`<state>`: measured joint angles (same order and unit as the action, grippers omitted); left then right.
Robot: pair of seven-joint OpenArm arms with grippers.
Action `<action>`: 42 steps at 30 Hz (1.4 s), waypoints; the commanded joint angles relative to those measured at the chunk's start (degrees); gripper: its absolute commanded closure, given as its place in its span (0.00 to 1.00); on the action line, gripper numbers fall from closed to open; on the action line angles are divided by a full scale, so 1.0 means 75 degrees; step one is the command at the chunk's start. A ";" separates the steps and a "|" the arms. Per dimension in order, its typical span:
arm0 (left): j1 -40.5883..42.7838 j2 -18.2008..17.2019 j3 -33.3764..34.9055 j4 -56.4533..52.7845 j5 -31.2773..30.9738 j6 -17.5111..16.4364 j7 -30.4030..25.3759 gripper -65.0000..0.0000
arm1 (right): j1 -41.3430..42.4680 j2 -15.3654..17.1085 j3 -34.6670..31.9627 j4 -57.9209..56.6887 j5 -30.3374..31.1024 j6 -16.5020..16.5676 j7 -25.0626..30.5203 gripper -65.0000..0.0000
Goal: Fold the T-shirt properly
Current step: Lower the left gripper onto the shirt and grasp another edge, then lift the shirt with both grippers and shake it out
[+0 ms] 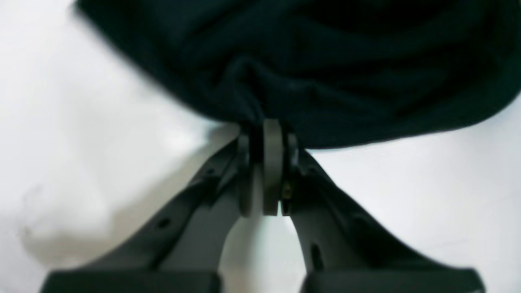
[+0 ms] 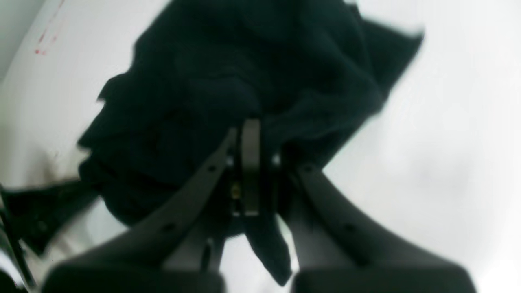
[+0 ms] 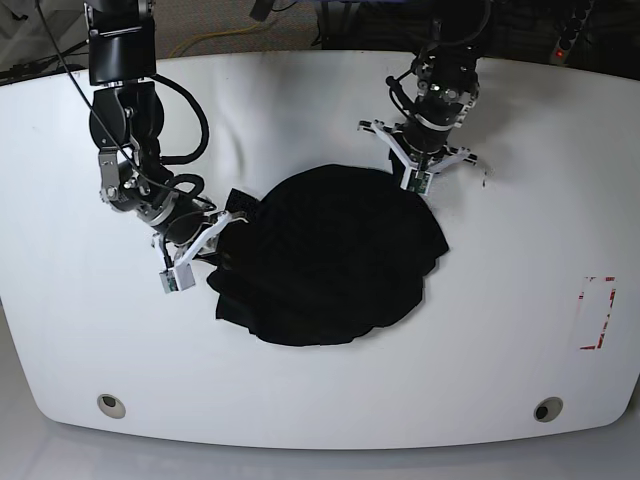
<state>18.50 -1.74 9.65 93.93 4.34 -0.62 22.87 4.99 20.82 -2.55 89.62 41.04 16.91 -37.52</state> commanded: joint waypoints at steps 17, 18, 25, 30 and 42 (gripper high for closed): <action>-0.1582 -0.1040 -0.1128 0.2579 0.0142 0.0124 0.2665 0.99 | 0.2282 0.0922 0.0005 0.0059 0.0161 0.0084 0.0155 1.00; -0.1769 -0.1134 -0.1140 0.2579 0.0142 0.0124 0.2770 0.99 | 0.2493 0.0993 0.0005 -0.0035 0.0161 0.0096 0.0155 1.00; -0.3223 -0.1591 -0.1398 0.2591 0.0142 0.0124 0.3473 0.99 | 0.4181 0.1274 -0.0006 -0.0809 0.0161 0.0096 0.0132 1.00; -0.4254 -0.2060 -0.1445 0.2685 0.0142 0.0124 0.3790 0.99 | 0.5365 0.1333 -0.0006 -0.1231 0.0149 0.0096 -0.0009 1.00; -0.7044 -0.2716 -0.1468 0.2802 0.0154 -0.0849 0.4997 0.99 | 0.7545 0.1344 -0.0006 -0.1395 0.0137 0.0799 -0.1157 1.00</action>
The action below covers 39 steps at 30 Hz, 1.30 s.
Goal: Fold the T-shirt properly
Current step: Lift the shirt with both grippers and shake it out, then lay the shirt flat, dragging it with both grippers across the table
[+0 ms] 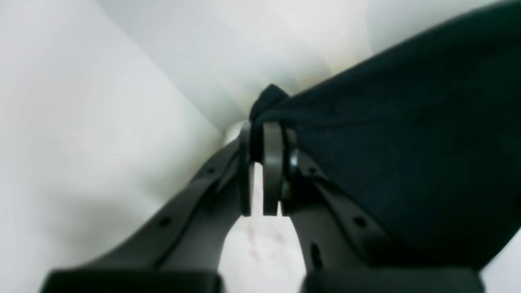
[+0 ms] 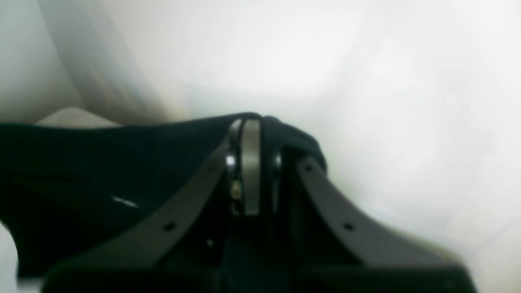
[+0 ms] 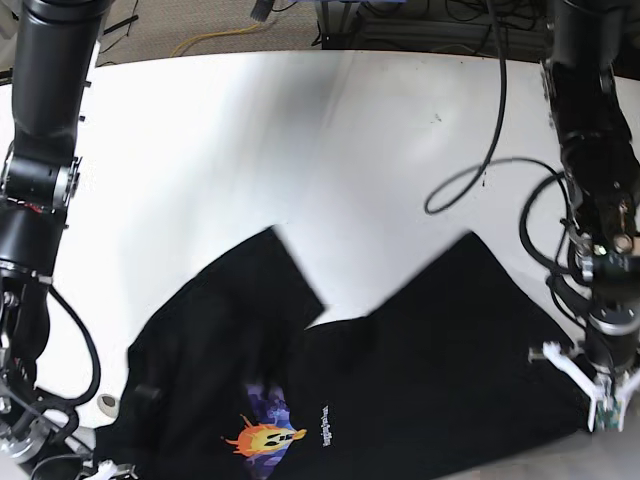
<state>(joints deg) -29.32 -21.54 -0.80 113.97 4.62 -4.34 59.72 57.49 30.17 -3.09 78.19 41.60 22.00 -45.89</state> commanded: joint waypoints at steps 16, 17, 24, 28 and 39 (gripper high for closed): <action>0.0399 0.0041 -0.0075 0.0223 0.0093 -0.1561 0.0564 0.99 | -0.1893 0.0542 0.0758 0.1735 0.0097 0.0460 -0.0616 1.00; 0.0657 0.0088 -0.0075 0.0235 0.0093 -0.1619 0.0564 0.99 | -0.2338 0.0542 0.0993 0.1900 0.0097 0.0460 -0.0616 1.00; 0.2333 0.0135 -0.0087 0.0235 0.0093 -0.1666 0.0506 0.99 | -0.4706 0.0507 0.1965 0.2568 0.0097 0.0460 -0.0616 1.00; 0.3329 0.0158 -0.0087 0.0235 0.0093 -0.1666 0.0506 1.00 | -0.6043 0.0203 0.2481 0.3060 0.0097 0.0460 -0.0616 1.00; 0.5381 0.0428 -0.0743 0.0235 0.0093 -0.1666 0.0494 1.00 | -0.9231 -0.0653 0.3489 0.3775 0.0097 0.0460 -0.0627 1.00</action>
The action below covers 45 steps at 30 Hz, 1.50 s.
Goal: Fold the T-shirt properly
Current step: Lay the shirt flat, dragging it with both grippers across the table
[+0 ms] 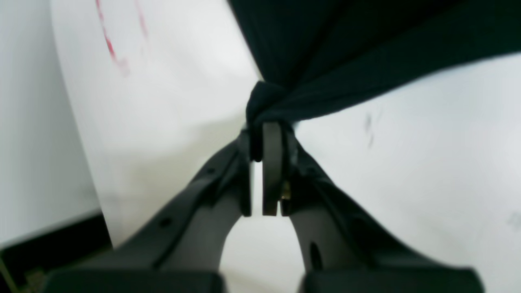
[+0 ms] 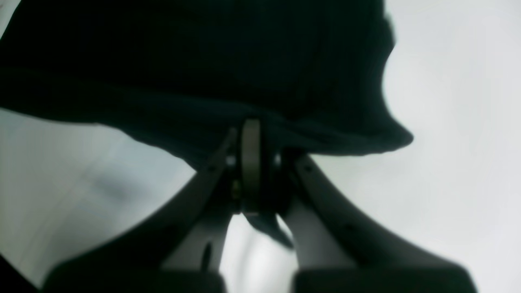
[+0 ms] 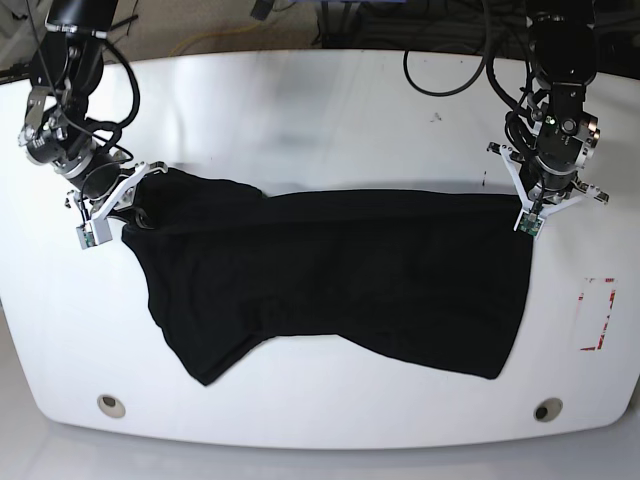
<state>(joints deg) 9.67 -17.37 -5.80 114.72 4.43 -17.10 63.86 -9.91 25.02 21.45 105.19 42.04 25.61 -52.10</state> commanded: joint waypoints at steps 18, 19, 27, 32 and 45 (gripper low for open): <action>0.3651 0.0399 -0.1072 0.0113 0.0131 -0.0140 -0.1663 1.00 | -0.2752 -0.0833 0.0920 0.0152 0.0038 -0.0021 0.0200 1.00; 0.3698 0.0516 -0.1178 0.0113 0.0131 -0.0152 -0.1803 1.00 | -0.2763 -0.0880 0.0955 0.0141 0.0038 -0.0021 0.0200 1.00; 0.3510 0.0680 -0.1201 0.0113 0.0131 -0.0152 -0.2050 1.00 | -0.2752 -0.0927 0.0967 0.0164 0.0038 -0.0021 0.0200 1.00; 0.3475 0.0692 -0.1213 0.0113 0.0096 -0.0164 -0.2073 1.00 | -0.2752 -0.0927 0.0978 0.0188 0.0050 0.0132 0.0200 1.00; 0.3299 0.1430 -0.1647 0.0148 0.0084 -0.0914 -0.2905 1.00 | -0.2799 -0.0915 0.1576 0.0234 0.0964 0.0706 0.0189 1.00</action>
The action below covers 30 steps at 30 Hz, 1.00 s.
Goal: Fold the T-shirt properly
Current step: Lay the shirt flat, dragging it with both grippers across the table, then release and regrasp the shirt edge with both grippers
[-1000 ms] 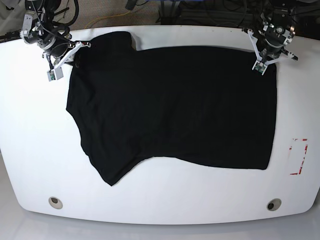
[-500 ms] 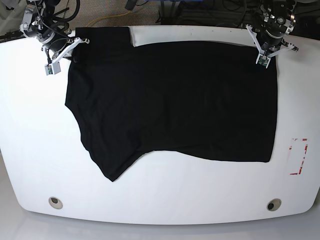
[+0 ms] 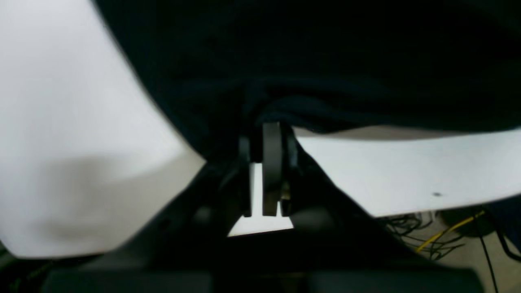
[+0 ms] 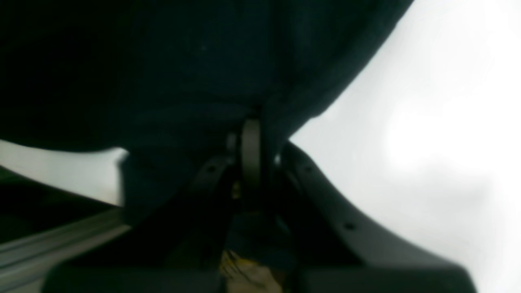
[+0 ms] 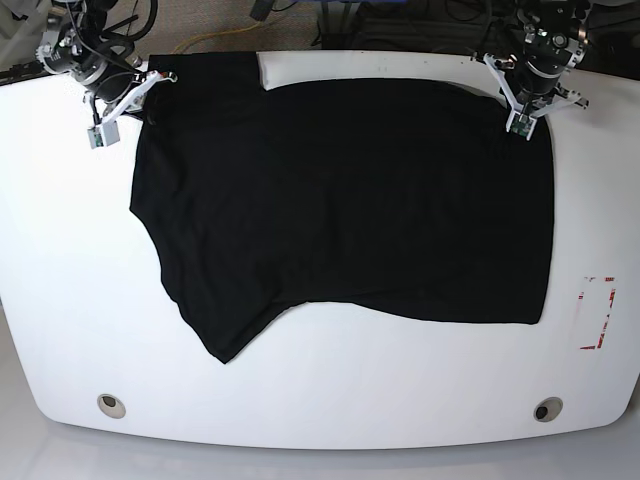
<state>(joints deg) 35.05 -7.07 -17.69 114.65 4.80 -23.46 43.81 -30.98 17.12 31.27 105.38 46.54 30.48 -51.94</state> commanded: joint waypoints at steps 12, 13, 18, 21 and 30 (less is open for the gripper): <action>-0.1092 0.0714 -0.0437 0.0145 0.0023 -0.0089 -0.1217 1.00 | 0.1042 0.0172 0.0280 0.0185 0.0880 0.0080 0.0168 1.00; -0.1174 0.0714 -0.0437 0.0145 0.0023 -0.0089 -0.1217 1.00 | 0.1171 0.0172 0.0280 0.0161 0.0868 0.0080 0.0168 1.00; -0.1807 0.0702 -0.0437 0.0121 0.0069 -0.0089 -0.1206 1.00 | 0.1816 0.0184 0.0057 -0.0085 0.0856 0.0080 0.0168 1.00; -0.2288 0.0667 -0.0437 0.0074 0.0093 -0.0089 -0.0971 1.00 | 0.2214 0.0208 -0.0236 -0.0483 0.0845 0.0080 0.0168 1.00; -0.3612 0.0187 -0.0460 -0.0476 0.0093 -0.0089 0.0271 1.00 | 0.3727 0.0125 -0.0588 -0.1679 -0.0316 0.0091 0.0168 1.00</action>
<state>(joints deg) 9.32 -5.26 -21.08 111.46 5.63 -24.47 45.93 -5.43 17.26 26.63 94.17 44.47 30.63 -52.07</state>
